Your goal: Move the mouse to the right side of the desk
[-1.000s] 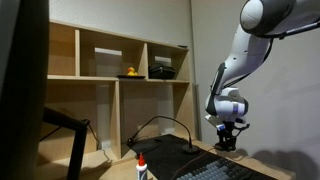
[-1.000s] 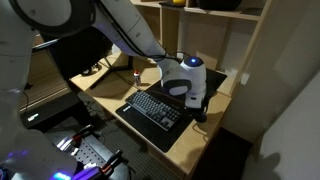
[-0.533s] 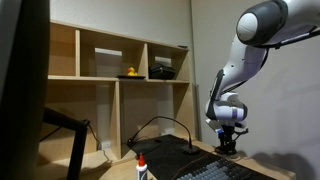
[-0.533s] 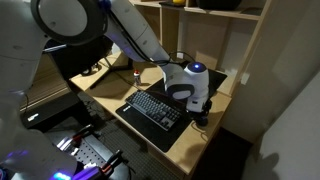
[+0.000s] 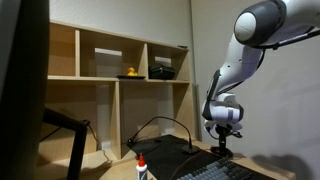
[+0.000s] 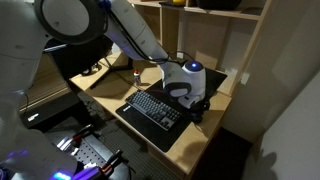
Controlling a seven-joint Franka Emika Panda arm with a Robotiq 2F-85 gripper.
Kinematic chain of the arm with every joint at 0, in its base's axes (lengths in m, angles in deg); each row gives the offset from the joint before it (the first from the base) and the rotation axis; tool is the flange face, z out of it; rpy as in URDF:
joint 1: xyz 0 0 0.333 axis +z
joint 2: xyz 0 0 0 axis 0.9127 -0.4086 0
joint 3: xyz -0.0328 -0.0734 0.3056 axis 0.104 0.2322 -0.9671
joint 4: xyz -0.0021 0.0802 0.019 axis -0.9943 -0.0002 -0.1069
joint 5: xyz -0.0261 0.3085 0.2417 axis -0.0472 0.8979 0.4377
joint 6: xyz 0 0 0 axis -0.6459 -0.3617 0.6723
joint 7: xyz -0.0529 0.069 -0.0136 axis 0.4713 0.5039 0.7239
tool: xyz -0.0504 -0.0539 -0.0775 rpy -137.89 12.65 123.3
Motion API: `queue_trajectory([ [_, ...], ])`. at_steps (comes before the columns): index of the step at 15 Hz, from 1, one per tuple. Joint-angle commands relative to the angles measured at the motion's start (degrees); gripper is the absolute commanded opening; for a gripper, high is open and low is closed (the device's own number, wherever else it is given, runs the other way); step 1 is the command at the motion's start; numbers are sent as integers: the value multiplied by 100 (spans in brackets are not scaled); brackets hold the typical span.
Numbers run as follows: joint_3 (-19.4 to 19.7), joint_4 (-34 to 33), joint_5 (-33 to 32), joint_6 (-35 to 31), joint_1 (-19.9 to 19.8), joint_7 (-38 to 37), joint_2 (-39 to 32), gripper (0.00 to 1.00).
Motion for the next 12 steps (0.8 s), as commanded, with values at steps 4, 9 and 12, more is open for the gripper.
queue_trajectory([
  [4,-113,-30,33,-162,-65,-589,11,70],
  [9,690,146,-482,29,596,-2128,-29,45],
  [12,907,201,-729,-6,823,-3101,-51,45],
])
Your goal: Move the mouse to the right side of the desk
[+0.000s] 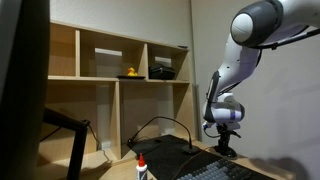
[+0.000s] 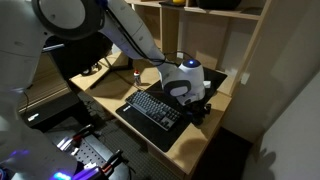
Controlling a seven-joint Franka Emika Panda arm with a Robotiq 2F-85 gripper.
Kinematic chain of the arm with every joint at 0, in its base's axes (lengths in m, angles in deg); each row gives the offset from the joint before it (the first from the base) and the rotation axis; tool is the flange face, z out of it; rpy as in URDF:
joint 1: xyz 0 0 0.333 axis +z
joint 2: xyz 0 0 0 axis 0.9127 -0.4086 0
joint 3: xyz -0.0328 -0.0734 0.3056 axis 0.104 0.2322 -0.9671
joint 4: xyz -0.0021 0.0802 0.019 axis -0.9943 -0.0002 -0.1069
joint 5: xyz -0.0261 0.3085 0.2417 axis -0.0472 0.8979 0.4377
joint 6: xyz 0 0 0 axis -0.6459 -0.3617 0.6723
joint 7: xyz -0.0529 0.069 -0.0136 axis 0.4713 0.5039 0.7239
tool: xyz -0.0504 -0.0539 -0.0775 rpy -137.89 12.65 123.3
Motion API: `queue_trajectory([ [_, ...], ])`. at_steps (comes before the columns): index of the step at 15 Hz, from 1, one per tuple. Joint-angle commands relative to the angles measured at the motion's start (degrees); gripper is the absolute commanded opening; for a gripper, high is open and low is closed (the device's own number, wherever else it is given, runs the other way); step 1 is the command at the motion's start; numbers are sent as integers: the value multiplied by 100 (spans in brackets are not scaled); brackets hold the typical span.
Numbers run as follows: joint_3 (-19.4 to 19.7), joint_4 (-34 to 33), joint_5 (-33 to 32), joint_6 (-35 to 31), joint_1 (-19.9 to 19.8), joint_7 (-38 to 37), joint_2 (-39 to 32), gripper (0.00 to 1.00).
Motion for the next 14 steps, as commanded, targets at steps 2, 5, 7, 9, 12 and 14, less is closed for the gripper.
queue_trajectory([
  [2,285,60,-337,211,311,-1280,-1,45],
  [5,231,42,-429,647,318,-2077,73,45],
  [7,196,18,-429,906,322,-2645,82,45],
  [9,207,4,-460,968,356,-3216,59,45],
  [12,1114,4,627,1050,1193,-2986,-223,45],
  [14,1749,12,1159,1129,1734,-2883,-463,45],
])
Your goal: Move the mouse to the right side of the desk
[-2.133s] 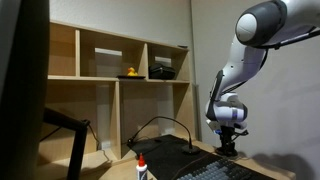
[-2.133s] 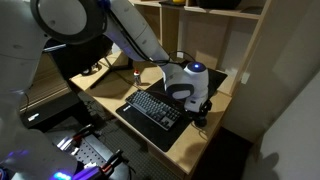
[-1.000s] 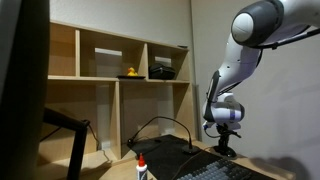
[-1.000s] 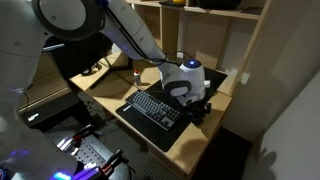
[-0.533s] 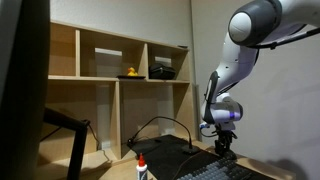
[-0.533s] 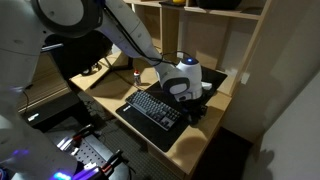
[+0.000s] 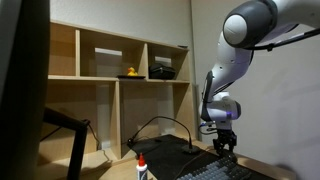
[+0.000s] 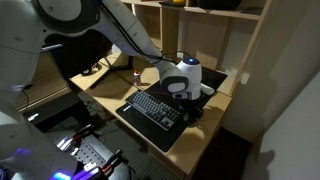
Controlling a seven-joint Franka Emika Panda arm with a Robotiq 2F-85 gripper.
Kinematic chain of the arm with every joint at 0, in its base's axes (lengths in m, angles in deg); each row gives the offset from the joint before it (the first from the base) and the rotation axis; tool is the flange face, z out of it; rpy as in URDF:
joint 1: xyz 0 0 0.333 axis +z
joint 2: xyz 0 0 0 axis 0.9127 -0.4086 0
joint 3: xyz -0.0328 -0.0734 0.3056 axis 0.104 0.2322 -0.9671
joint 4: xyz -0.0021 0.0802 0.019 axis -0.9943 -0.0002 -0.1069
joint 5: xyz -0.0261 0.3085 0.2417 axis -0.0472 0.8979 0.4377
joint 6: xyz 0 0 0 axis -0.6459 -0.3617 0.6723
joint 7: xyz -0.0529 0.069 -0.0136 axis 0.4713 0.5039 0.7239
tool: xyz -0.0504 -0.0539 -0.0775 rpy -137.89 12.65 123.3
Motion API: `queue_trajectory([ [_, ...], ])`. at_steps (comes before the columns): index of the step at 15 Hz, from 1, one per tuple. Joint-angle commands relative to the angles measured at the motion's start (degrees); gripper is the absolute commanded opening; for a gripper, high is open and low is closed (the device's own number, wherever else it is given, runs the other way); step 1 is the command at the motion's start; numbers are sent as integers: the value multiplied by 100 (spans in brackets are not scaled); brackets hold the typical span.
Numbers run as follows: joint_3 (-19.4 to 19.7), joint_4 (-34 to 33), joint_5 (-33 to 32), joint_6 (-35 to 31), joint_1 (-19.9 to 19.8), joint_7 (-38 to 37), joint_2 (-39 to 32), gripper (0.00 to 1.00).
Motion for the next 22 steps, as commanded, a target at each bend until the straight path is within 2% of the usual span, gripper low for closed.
queue_trajectory([
  [1,1108,-22,727,244,1003,1,-443,45],
  [4,1000,-36,325,251,965,40,-384,45],
  [5,525,7,-71,74,566,0,-112,45],
  [9,-529,-39,-544,-175,-300,284,208,45],
  [13,-1151,-112,-698,-183,-929,403,309,45],
  [16,-1364,-126,-752,25,-1183,492,374,45],
  [18,-1342,-158,-894,266,-1215,455,378,45],
  [20,-1062,-211,-1269,705,-1040,133,347,45],
  [22,-962,-276,-1574,1094,-1003,-89,341,45],
])
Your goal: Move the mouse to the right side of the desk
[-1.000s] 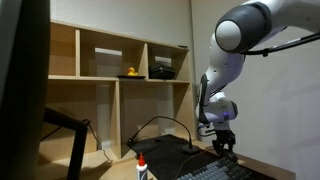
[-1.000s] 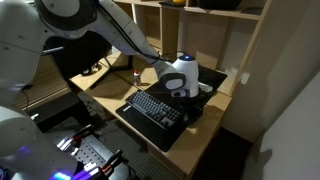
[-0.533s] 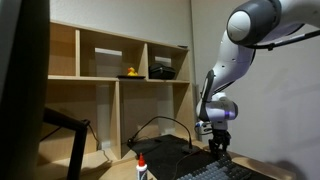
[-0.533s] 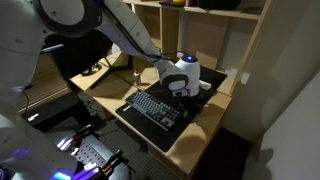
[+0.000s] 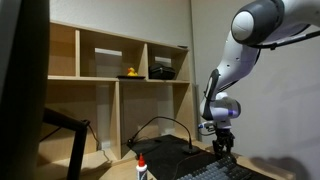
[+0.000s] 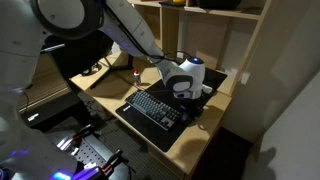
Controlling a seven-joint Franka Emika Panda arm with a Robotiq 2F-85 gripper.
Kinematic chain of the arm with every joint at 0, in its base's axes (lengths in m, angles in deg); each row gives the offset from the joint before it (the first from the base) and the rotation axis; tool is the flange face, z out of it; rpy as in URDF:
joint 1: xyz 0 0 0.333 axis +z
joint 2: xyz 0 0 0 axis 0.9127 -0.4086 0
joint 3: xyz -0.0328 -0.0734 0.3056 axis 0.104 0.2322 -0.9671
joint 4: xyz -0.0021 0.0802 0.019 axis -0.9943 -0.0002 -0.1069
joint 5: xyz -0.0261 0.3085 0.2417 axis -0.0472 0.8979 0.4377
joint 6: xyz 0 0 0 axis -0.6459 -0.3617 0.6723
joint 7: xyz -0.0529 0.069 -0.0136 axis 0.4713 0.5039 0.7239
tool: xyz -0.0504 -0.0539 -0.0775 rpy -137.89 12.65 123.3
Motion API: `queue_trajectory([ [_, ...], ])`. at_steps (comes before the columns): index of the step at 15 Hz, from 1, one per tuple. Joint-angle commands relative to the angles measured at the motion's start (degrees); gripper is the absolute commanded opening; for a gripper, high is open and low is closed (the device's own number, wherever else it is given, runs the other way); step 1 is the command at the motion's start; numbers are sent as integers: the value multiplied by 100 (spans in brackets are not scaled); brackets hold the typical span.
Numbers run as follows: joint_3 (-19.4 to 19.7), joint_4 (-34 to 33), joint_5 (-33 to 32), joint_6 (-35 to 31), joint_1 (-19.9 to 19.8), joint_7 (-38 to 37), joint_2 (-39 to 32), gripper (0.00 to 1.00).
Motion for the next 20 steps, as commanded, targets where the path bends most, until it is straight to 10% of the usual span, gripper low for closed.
queue_trajectory([
  [1,159,-45,-559,822,92,-446,121,45],
  [9,3380,-205,821,2253,2781,-243,-980,45],
  [11,4114,-214,1517,2631,3371,-242,-1542,93],
  [13,4665,-219,2115,3034,3795,-241,-2094,98],
  [17,5220,-257,2772,3677,4193,-243,-2920,100],
  [20,4737,-208,3498,2957,4022,-203,-2504,100],
])
